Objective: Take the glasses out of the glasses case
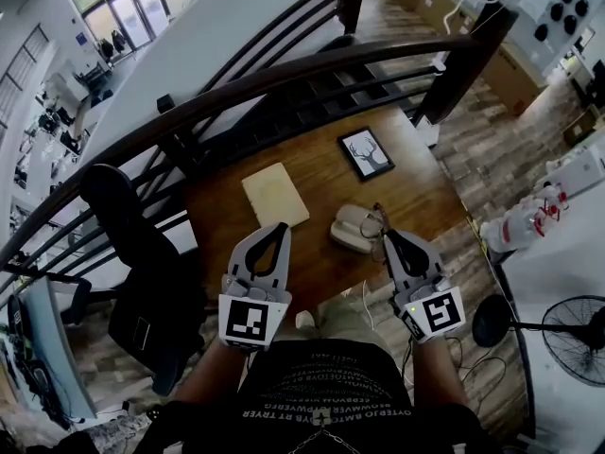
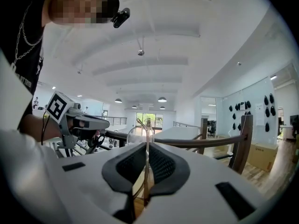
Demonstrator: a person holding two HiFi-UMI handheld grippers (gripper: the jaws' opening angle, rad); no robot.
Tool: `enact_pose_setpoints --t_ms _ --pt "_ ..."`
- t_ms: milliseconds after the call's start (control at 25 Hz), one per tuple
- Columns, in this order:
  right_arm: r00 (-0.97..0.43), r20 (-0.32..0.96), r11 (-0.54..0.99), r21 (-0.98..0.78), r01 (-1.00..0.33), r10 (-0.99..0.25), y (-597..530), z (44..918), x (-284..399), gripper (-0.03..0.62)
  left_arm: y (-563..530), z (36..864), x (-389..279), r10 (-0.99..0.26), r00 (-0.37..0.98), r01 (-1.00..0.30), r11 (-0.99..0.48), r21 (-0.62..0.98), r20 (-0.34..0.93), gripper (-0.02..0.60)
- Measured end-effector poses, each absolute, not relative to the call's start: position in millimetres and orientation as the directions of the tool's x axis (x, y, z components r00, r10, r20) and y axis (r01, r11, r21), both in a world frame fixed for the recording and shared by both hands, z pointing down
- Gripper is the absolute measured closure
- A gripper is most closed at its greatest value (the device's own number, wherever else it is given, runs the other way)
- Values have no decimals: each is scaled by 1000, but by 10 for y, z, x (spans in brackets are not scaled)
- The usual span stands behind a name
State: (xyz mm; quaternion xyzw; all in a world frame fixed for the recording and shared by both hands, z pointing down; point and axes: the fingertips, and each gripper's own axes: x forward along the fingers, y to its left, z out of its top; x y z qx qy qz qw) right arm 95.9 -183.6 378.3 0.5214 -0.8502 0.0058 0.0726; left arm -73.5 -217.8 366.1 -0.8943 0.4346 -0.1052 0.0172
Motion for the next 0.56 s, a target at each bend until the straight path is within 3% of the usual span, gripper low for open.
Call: enact_pose_setpoints --t_ms 560 --pt "-483 189 493 8 -870 -855 -1877 4064 1145 566 -2240 3754 -409 -794 583 -795 -601 -79 175 552"
